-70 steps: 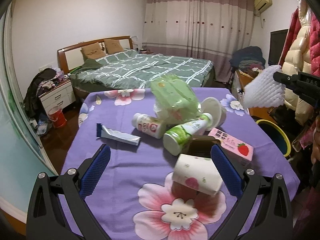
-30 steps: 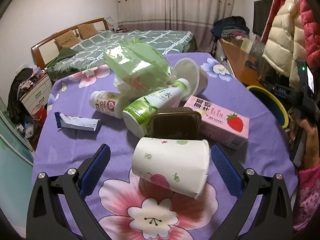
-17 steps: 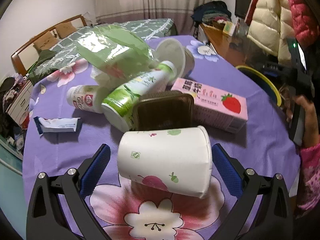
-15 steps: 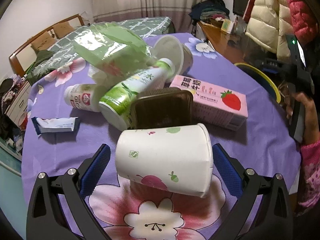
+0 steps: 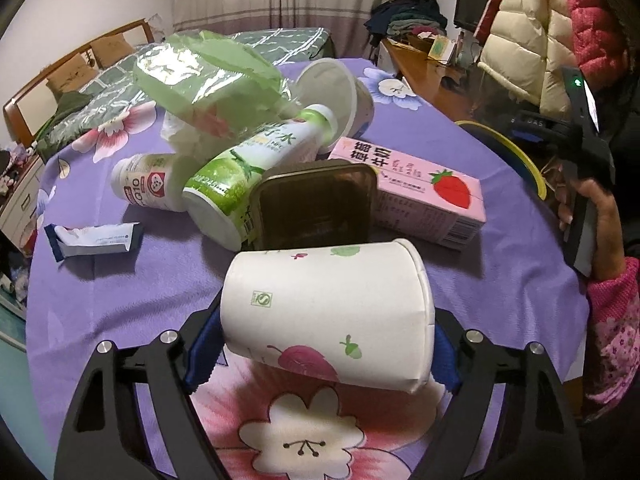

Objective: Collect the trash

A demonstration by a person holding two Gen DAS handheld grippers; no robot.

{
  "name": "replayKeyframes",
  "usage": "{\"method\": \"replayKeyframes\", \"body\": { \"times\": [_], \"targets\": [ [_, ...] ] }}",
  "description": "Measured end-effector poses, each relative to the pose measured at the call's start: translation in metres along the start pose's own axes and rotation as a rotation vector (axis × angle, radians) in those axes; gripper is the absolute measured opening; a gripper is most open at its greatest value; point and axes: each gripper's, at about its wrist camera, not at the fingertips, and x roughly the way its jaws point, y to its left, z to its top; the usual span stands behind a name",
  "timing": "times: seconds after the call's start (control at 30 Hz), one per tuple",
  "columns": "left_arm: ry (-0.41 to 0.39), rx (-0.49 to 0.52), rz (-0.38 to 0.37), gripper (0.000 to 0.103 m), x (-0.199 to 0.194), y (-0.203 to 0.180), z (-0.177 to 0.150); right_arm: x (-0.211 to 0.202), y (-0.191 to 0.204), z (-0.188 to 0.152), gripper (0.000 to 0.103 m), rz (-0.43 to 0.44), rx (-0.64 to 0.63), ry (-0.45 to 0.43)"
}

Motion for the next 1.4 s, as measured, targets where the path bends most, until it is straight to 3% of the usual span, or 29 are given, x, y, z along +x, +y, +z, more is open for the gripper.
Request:
{"method": "replayKeyframes", "body": {
  "times": [0.3,0.6,0.83,1.13,1.27,1.4],
  "targets": [
    [-0.038,0.063,-0.020,0.082,-0.027,-0.031,0.011,-0.028,-0.010,-0.009,0.038,0.008,-0.016,0.005],
    [-0.091,0.149,-0.109,0.082,-0.027,-0.096,0.065,-0.084,-0.059,-0.013,0.041,-0.049,0.003,-0.067],
    [-0.105,0.176,-0.184,0.082,0.010,-0.166,0.122,-0.111,-0.103,-0.016,0.042,-0.080,0.046,-0.109],
    [-0.069,0.244,-0.230,0.082,0.086,-0.264,0.180,-0.120,-0.144,-0.018,0.042,-0.105,0.107,-0.113],
    [-0.035,0.249,-0.201,0.080,0.128,-0.279,0.192,-0.114,-0.157,-0.021,0.042,-0.111,0.133,-0.103],
    [0.016,0.180,-0.184,0.078,0.155,-0.275,0.199,-0.099,-0.167,-0.030,0.042,-0.127,0.150,-0.060]
  ]
}}
